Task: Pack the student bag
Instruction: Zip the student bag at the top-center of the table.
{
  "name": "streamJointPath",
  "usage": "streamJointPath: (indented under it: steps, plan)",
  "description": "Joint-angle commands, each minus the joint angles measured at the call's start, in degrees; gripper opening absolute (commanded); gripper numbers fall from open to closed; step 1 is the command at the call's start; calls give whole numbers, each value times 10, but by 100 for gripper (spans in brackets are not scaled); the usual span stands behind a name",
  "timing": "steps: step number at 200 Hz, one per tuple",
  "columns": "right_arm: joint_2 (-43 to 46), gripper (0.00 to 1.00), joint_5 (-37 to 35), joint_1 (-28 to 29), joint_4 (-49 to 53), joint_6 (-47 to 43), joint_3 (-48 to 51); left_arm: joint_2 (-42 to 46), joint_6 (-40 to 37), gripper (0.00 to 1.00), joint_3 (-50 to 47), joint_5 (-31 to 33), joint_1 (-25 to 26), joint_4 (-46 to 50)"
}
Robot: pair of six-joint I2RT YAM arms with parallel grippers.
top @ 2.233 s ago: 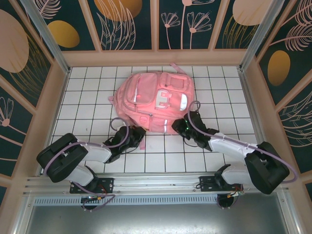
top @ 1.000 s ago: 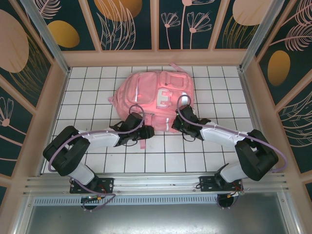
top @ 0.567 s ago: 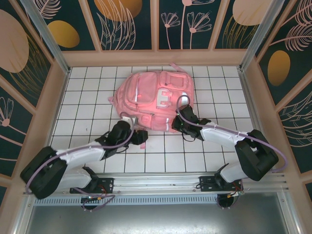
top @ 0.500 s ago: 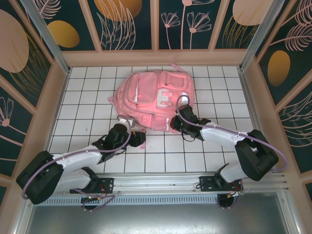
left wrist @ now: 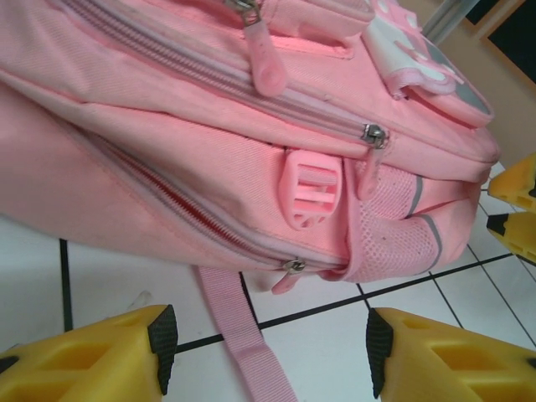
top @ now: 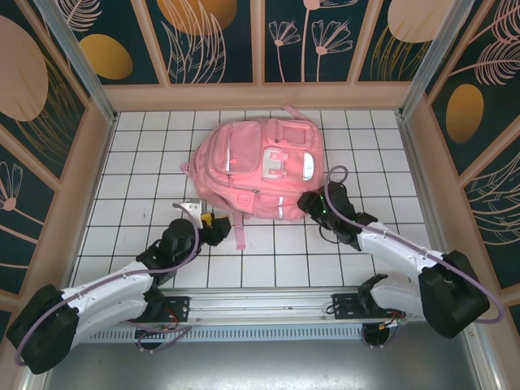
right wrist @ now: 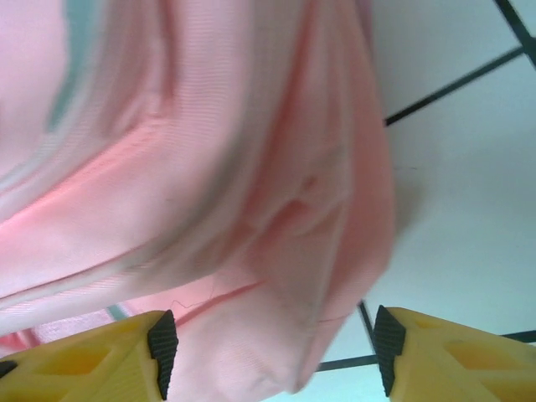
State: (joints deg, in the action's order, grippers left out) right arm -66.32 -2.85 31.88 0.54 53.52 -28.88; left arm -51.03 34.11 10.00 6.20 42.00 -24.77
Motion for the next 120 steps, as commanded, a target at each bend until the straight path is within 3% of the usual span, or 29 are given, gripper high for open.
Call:
streamJointPath:
  steps: [1, 27, 55, 86, 120]
  plan:
    - [-5, 61, 64, -24, -86, 44, 40, 16, 8, 62, -15, 18, 1, -30]
    - [-38, 51, 112, -31, -174, 50, 57, 22, 13, 62, -33, 13, 2, -58]
    - [-79, 33, 123, -31, -215, 62, 48, 4, 3, 61, -48, 12, 2, -90]
    - [-104, 0, 134, -29, -227, 69, 29, -41, -21, 62, -61, 0, 2, -160]
    - [-78, 0, 146, -27, -227, 99, 20, -102, -42, 66, -53, -11, 2, -223]
